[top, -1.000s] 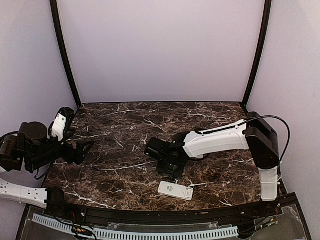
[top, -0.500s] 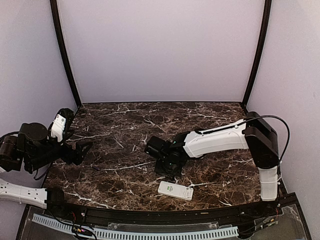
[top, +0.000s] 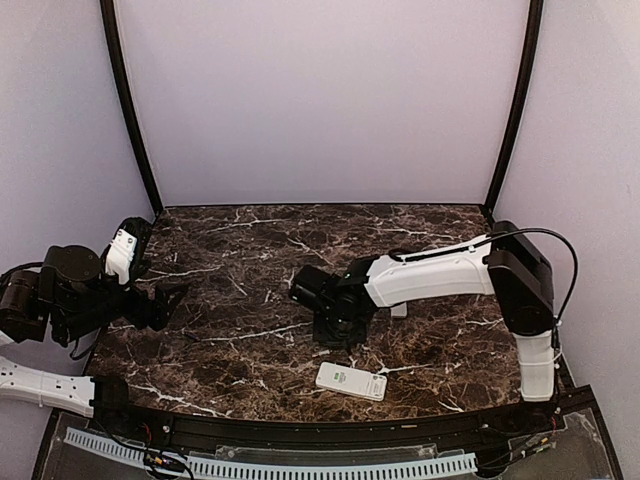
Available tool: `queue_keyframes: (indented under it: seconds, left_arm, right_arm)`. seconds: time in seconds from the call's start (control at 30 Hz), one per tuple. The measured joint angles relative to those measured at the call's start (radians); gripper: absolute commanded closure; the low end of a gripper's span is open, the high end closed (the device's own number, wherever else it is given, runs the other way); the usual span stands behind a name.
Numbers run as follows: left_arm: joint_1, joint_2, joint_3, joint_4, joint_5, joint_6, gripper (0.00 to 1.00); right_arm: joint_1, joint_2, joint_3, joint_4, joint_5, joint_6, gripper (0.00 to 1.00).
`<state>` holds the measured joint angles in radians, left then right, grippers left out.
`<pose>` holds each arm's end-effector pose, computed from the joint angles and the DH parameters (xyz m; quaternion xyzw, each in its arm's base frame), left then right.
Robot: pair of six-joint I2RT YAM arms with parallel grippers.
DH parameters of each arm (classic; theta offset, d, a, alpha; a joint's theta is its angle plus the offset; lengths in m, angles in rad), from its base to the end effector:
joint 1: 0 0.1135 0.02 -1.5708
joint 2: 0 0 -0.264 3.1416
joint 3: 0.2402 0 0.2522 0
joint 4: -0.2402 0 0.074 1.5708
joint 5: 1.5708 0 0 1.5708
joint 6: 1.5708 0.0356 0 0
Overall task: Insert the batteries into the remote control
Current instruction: Pick up the battery at the center of the board.
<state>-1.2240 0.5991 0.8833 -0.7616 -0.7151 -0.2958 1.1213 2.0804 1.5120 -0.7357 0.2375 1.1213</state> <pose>0.0593 -0.0954 0.3423 0.1955 0.7970 -0.1187 0.5590 0.1884 0.3712 0.1579 0.0158 0.9841 0.0679 0.1631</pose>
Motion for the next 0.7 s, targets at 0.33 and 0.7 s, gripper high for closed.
queue_keyframes:
  seconds: [0.33,0.7]
  left_arm:
    - [0.0,-0.006,0.0,0.0,0.0,0.0,0.08]
    - [0.0,-0.006,0.0,0.0,0.0,0.0,0.08]
  right_arm:
    - [0.061,-0.016,-0.004,-0.009,-0.06,0.039,0.6]
    - [0.061,0.013,0.014,0.01,-0.068,0.067,0.59]
